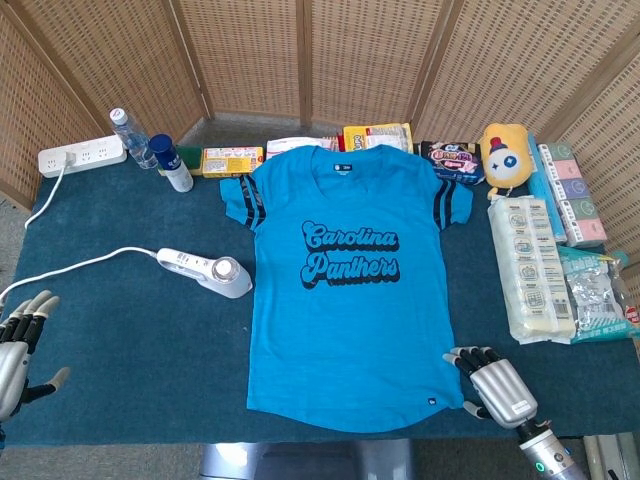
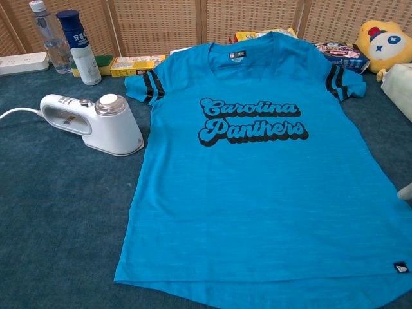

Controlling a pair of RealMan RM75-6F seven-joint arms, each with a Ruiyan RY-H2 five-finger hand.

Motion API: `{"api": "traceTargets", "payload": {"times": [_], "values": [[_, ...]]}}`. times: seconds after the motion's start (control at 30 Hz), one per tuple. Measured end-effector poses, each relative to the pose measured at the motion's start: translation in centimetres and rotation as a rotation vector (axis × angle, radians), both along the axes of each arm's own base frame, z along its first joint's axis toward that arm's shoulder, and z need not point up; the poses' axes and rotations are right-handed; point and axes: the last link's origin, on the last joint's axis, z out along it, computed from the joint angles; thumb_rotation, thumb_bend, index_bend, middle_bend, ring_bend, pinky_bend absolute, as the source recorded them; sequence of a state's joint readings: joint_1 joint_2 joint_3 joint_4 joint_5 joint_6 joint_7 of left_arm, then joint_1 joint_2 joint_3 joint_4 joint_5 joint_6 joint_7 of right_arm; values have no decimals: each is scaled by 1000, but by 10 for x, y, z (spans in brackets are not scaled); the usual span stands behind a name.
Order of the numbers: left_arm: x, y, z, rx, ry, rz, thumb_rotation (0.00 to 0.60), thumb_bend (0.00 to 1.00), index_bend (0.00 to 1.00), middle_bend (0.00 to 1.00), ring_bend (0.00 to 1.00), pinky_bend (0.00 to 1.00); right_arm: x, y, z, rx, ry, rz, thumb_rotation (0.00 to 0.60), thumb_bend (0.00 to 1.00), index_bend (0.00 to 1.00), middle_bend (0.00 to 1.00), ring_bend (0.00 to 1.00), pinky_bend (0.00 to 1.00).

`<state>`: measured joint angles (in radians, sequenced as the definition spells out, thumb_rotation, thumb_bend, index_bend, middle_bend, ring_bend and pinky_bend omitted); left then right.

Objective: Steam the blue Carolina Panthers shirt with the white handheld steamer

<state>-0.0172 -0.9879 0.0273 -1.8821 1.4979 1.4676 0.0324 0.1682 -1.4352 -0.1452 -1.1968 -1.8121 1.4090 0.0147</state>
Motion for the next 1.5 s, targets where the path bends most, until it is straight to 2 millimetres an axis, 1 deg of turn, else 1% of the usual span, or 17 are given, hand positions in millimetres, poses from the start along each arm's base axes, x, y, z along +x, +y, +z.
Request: {"api": "traceTargets", "payload": {"times": [0.27,0.7,1.17,1.5], "values": [[4,0,-2,-5,-2,-9,600,237,0,0,0,112,-6,3,-2,3,-4,-3,600,108,243,271,283,313],[-2,-1,-2,-6,-2,8,600,238,0,0,0,112,0,-4,-10,19,-4,15,600,107,243,271,283,314],[-12,0,-7,-17,-15,28,600,237,0,0,0,112,20,-17,-21,45,-8,45,600,109,246,271,290,319],[-14,0,-11,-21,-25,29,600,238,0,0,0,112,37,-28,-24,7,-31,50,600,147,253,273,299,324]]}}
